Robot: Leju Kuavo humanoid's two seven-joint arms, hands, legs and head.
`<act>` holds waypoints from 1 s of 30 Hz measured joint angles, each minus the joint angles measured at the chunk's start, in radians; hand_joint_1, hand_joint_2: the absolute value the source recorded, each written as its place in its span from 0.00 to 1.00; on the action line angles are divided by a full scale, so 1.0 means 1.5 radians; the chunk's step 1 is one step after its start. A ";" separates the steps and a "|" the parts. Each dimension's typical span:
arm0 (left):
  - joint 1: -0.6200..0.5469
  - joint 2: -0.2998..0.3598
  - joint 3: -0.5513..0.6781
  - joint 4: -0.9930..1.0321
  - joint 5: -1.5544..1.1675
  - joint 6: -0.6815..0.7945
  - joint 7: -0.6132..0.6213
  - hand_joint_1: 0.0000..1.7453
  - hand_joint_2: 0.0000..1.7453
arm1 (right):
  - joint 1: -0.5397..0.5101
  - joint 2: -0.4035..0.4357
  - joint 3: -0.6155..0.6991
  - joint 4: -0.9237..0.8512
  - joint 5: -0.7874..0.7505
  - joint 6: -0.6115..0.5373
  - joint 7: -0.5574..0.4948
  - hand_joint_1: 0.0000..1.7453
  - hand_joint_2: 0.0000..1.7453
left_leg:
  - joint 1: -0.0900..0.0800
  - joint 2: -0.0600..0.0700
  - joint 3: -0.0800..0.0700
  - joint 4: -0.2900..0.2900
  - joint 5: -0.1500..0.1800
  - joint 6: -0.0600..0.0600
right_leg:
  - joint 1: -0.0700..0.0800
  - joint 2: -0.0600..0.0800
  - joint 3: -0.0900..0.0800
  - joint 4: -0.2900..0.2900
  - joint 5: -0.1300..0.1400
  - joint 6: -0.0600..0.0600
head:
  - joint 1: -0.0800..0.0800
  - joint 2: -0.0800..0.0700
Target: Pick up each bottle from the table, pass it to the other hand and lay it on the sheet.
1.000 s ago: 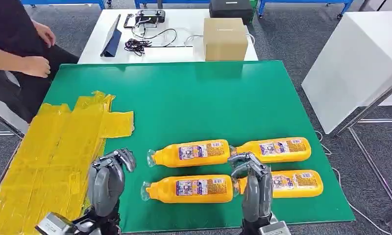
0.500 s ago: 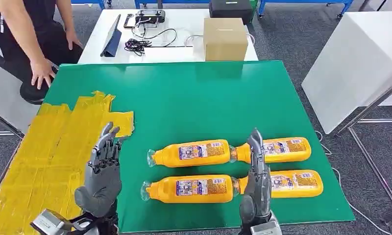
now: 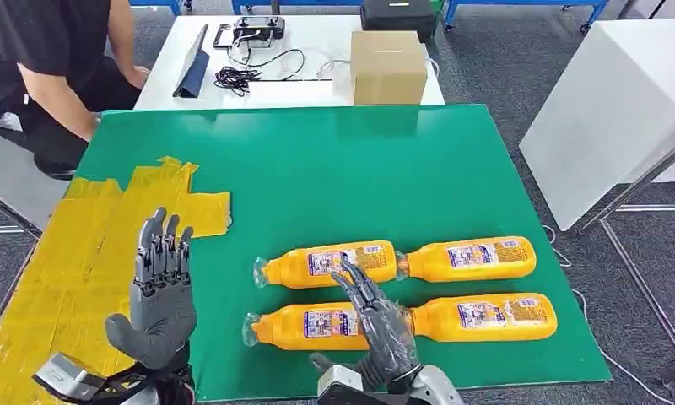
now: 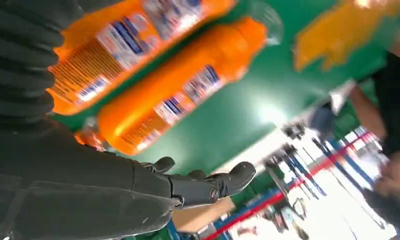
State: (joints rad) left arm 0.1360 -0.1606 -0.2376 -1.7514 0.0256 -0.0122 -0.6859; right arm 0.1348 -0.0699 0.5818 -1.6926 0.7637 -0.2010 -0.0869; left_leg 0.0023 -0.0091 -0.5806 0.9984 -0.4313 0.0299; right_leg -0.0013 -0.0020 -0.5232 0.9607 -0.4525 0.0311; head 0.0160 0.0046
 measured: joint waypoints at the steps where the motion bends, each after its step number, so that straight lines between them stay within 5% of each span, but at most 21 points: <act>1: 0.000 -0.002 0.003 0.000 0.000 -0.002 0.002 0.00 0.00 | -0.004 -0.006 0.006 0.004 0.004 0.007 0.011 0.00 1.00 | 0.000 0.000 0.000 0.000 0.000 0.000 | 0.000 0.000 0.000 0.000 0.000 0.000 | 0.000 0.000; 11: 0.008 -0.010 0.030 0.000 -0.003 -0.004 0.004 0.00 0.00 | -0.012 -0.061 0.048 0.020 0.031 0.032 0.078 0.00 1.00 | 0.000 0.000 0.000 0.000 0.000 0.000 | 0.000 0.000 0.000 0.000 0.000 0.000 | 0.000 0.000; 30: 0.013 -0.016 0.043 0.000 -0.003 -0.004 0.004 0.00 0.00 | -0.012 -0.084 0.063 0.018 0.036 0.030 0.083 0.00 1.00 | 0.000 0.000 0.000 0.000 0.000 0.000 | 0.000 0.000 0.000 0.000 0.000 0.000 | 0.000 0.000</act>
State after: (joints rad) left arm 0.1558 -0.1843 -0.1732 -1.7510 0.0206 -0.0183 -0.6806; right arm 0.1171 -0.1953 0.6764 -1.6651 0.8183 -0.1560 0.0381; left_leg 0.0024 -0.0089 -0.5806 0.9984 -0.4314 0.0299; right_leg -0.0013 -0.0019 -0.5234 0.9607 -0.4525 0.0311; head 0.0156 0.0046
